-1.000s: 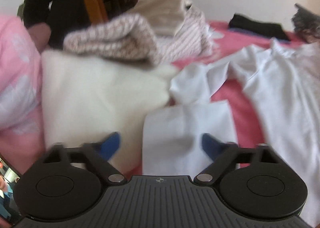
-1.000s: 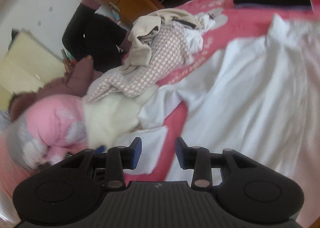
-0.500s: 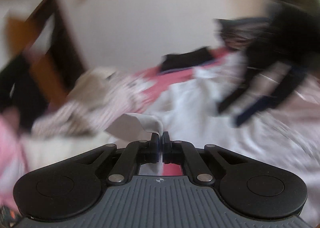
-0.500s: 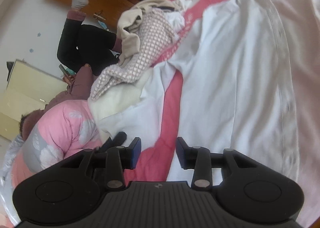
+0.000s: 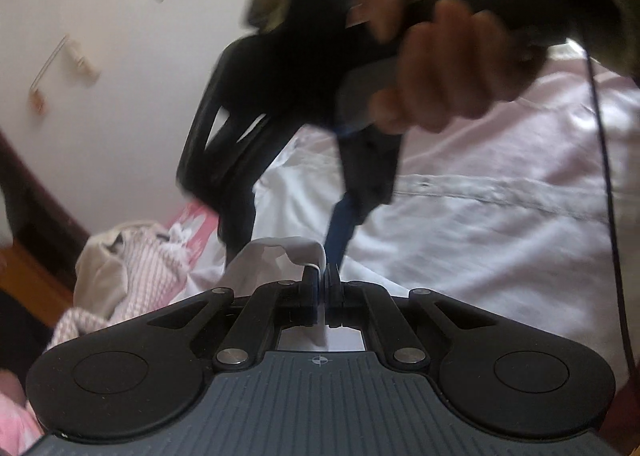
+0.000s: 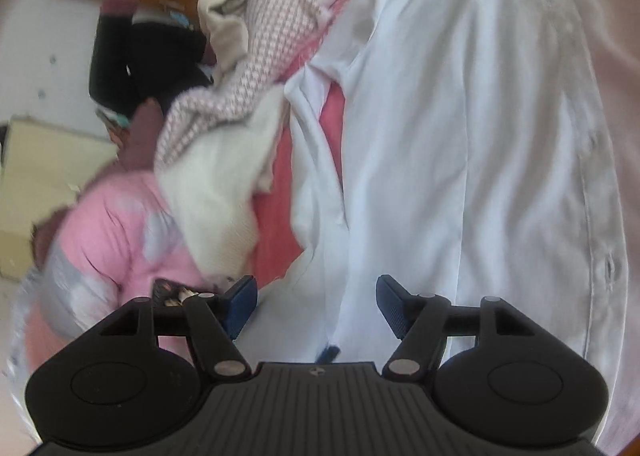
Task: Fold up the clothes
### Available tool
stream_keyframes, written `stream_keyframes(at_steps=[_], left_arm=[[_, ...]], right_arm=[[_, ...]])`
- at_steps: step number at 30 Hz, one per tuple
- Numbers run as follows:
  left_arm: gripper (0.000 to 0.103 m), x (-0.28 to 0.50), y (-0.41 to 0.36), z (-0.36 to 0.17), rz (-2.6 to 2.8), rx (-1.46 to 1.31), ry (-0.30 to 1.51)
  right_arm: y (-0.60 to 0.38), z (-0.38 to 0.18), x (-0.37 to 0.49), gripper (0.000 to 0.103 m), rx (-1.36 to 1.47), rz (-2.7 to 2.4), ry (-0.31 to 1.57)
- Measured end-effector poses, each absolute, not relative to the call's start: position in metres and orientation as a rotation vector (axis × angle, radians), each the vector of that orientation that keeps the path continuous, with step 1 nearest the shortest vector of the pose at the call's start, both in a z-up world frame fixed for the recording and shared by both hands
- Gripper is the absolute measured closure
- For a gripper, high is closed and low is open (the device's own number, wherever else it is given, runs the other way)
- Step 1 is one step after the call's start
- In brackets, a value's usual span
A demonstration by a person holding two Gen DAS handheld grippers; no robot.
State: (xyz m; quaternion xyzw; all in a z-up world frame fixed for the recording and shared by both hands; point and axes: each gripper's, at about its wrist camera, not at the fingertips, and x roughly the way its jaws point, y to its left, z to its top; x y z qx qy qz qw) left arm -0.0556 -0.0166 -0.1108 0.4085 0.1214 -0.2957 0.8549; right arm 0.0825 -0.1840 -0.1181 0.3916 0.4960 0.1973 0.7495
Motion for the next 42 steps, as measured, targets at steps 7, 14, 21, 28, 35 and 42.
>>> stream_keyframes(at_steps=[7, 14, 21, 28, 35, 42], left_arm=[[0.097, -0.056, -0.01, -0.114, -0.655, 0.839, 0.322], [0.079, -0.02, 0.057, -0.099, -0.605, 0.382, 0.705], [0.073, 0.015, 0.098, -0.094, -0.497, -0.024, 0.832], [0.062, 0.014, 0.062, -0.107, -0.629, 0.012, 0.884], [0.061, 0.009, 0.056, -0.123, -0.628, -0.011, 0.937], [0.061, 0.005, 0.072, -0.129, -0.645, -0.088, 0.984]], right_arm=[[-0.165, -0.12, 0.087, 0.092, 0.673, 0.419, 1.108], [-0.179, -0.127, 0.082, 0.093, 0.737, 0.384, 1.092], [-0.179, -0.134, 0.076, 0.093, 0.645, 0.344, 1.118], [-0.188, -0.132, 0.064, 0.093, 0.69, 0.317, 1.095], [-0.187, -0.141, 0.061, 0.093, 0.694, 0.298, 1.12], [-0.193, -0.154, 0.035, 0.093, 0.668, 0.266, 1.173]])
